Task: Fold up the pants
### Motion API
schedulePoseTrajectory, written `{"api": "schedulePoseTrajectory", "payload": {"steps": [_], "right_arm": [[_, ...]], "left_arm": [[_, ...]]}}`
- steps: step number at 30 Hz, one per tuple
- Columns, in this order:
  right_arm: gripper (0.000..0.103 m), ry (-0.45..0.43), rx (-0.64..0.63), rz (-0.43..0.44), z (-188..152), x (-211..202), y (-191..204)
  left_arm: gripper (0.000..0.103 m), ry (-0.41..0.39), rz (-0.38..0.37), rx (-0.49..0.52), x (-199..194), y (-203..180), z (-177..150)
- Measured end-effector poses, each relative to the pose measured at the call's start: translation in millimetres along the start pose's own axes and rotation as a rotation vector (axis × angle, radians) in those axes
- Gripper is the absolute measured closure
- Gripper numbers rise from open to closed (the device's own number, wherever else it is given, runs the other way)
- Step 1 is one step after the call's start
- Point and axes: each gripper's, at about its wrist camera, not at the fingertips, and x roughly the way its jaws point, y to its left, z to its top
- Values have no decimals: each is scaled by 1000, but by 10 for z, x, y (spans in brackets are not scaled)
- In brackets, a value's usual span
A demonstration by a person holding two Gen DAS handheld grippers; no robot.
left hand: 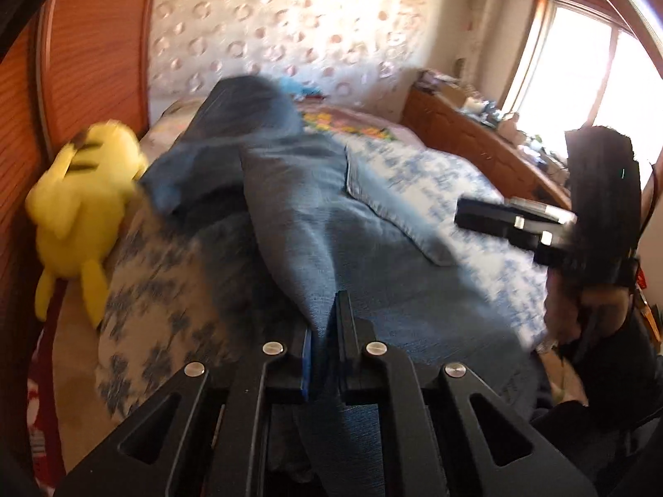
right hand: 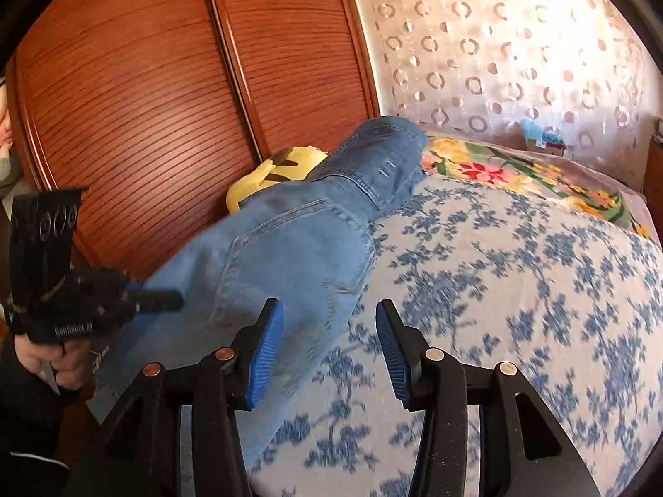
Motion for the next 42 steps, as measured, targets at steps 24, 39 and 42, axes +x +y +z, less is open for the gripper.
{"api": "schedulePoseTrajectory", "payload": {"steps": [24,39,42], "right_arm": [[31,178,6,32,256,897,50],[31,233,66,98,243,1195,-66],[31,239,89,116,203,1264,-105]], "left_arm": [[35,38,19,-95,76,300,-300],[35,69,-63,-158,347,394,-401],[37,67,-57,-144,370,343,-383]]}}
